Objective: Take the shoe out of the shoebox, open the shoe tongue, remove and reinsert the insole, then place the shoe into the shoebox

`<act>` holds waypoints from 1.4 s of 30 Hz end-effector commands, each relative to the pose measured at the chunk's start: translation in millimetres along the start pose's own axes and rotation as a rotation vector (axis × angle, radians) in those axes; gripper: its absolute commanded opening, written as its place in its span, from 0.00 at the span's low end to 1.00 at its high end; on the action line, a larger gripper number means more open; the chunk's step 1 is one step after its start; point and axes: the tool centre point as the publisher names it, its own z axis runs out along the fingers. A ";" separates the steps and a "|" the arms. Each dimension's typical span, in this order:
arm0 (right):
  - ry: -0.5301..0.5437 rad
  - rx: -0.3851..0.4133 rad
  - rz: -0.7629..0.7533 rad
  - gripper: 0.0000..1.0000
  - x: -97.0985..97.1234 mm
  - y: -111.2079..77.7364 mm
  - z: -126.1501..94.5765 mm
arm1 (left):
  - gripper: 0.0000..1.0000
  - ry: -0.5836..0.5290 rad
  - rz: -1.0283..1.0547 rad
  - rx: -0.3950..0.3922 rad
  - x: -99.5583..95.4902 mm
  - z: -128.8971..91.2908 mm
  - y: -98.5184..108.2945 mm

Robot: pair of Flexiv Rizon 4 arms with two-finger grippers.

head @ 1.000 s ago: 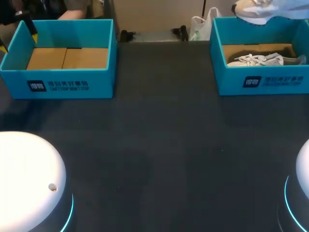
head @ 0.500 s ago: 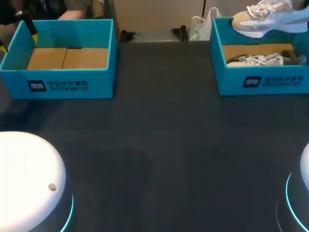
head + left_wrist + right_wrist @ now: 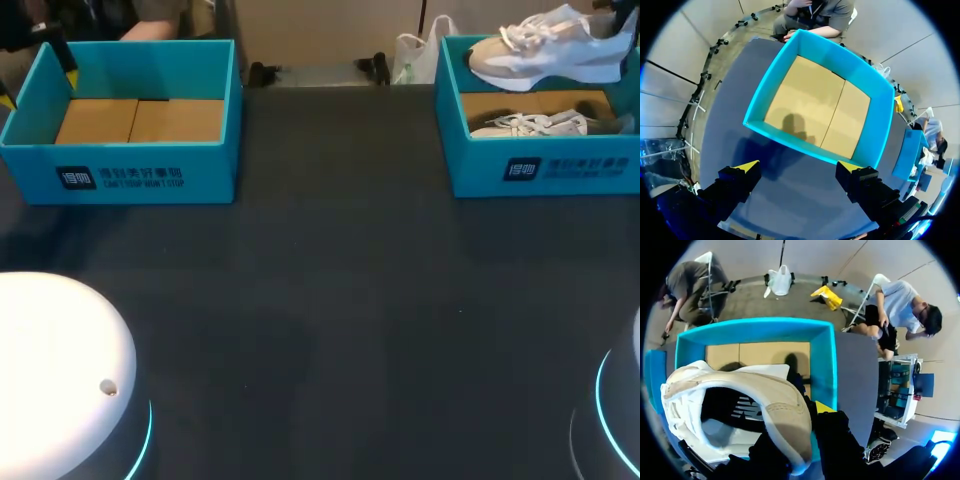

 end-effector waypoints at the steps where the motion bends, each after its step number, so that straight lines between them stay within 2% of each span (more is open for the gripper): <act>1: 0.012 0.024 0.001 0.00 -3.8 12.6 5.1 | 1.00 -0.002 -0.001 0.002 -0.3 -0.5 1.3; 8: 0.012 0.024 0.001 0.00 -3.8 12.6 5.1 | 1.00 -0.002 -0.001 0.002 -0.3 -0.5 1.3; 22: -0.035 0.020 0.040 0.00 -5.4 6.7 26.5 | 1.00 -0.002 -0.001 0.002 -0.3 -0.5 1.3; 27: -0.049 0.032 0.031 0.00 3.3 6.8 37.3 | 1.00 -0.002 -0.001 0.002 -0.3 -0.5 1.3; 42: -0.085 0.032 0.096 0.00 5.2 18.2 46.6 | 1.00 -0.002 -0.001 0.002 -0.3 -0.5 1.3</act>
